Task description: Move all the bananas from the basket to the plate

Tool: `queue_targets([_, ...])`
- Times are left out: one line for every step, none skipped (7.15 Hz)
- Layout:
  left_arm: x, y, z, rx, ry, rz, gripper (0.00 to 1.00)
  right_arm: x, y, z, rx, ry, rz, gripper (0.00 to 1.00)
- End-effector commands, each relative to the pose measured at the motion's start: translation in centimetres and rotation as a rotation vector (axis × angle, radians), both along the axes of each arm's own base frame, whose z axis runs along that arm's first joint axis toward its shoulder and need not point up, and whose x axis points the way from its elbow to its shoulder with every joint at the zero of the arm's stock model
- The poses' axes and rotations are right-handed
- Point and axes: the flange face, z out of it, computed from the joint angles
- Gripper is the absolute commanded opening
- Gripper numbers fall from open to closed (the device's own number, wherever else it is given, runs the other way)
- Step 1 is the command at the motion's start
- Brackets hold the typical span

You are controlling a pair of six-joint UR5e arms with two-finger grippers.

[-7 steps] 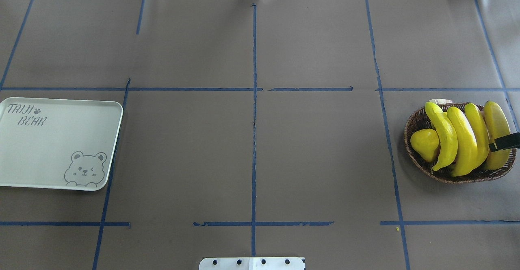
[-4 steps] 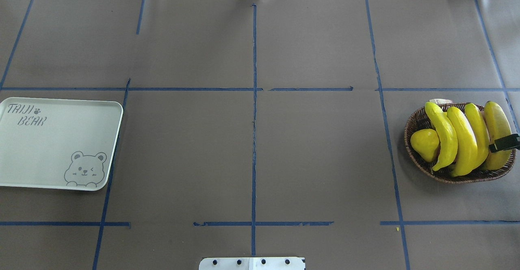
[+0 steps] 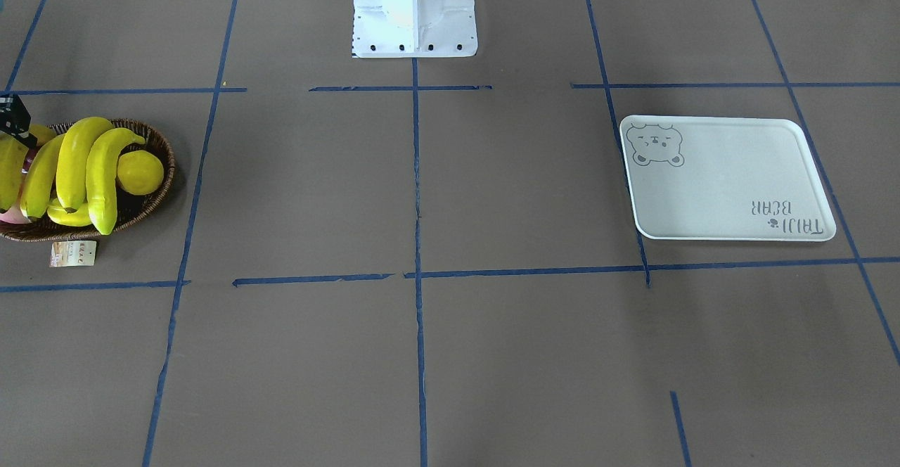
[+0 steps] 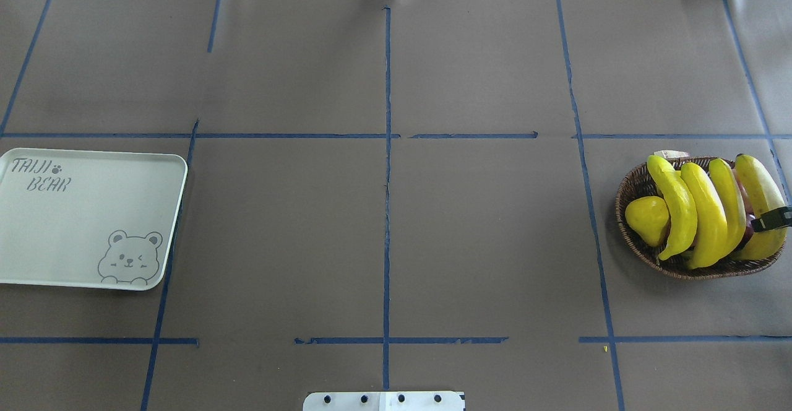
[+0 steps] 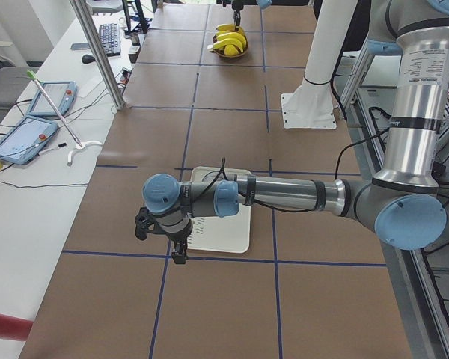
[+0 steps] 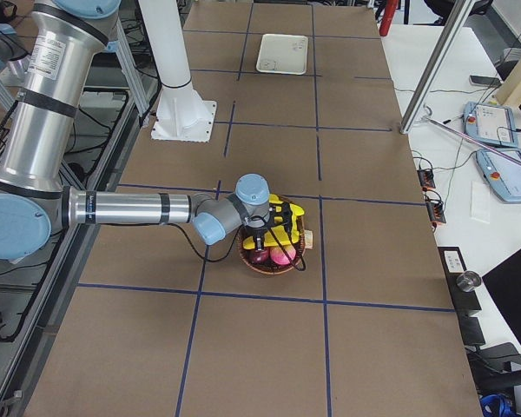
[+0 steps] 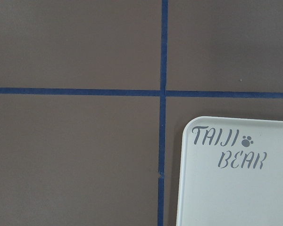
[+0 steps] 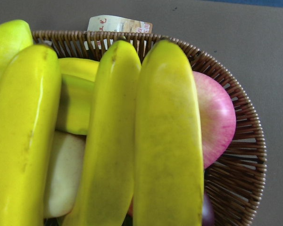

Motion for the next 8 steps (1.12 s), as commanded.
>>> queue_targets([0.0,-0.1,-0.3,0.008,0.0,0.0,1.0,4.8,0.2,0.3,0.072,-0.031,-0.002,0.0])
queue_targets([0.0,-0.2,-0.3,0.005,0.0,0.0,1.0,6.9,0.3,0.1,0.08,-0.069,0.016,0.0])
queue_targets([0.0,-0.2,-0.5,-0.005,-0.001,-0.014,1.0,8.3,0.7,-0.1,0.066,-0.103,0.032,0.0])
queue_targets([0.2,-0.2,-0.7,-0.015,0.031,-0.025,1.0,9.5,0.6,-0.2,0.085,-0.094,0.038,0.0])
queue_targets([0.3,-0.2,-0.8,-0.015,0.042,-0.026,1.0,12.8,0.1,-0.4,0.135,-0.062,0.063,0.0])
queue_targets([0.3,-0.2,-0.8,-0.015,0.042,-0.026,1.0,16.7,-0.4,-0.6,0.18,-0.037,0.101,0.0])
queue_targets([0.3,-0.2,-0.8,-0.016,0.042,-0.027,1.0,18.4,-3.2,-3.2,0.232,-0.03,0.128,0.0])
queue_targets([0.3,-0.3,-1.1,-0.012,0.043,-0.027,1.0,18.5,-6.0,-5.6,0.246,-0.04,0.131,0.0])
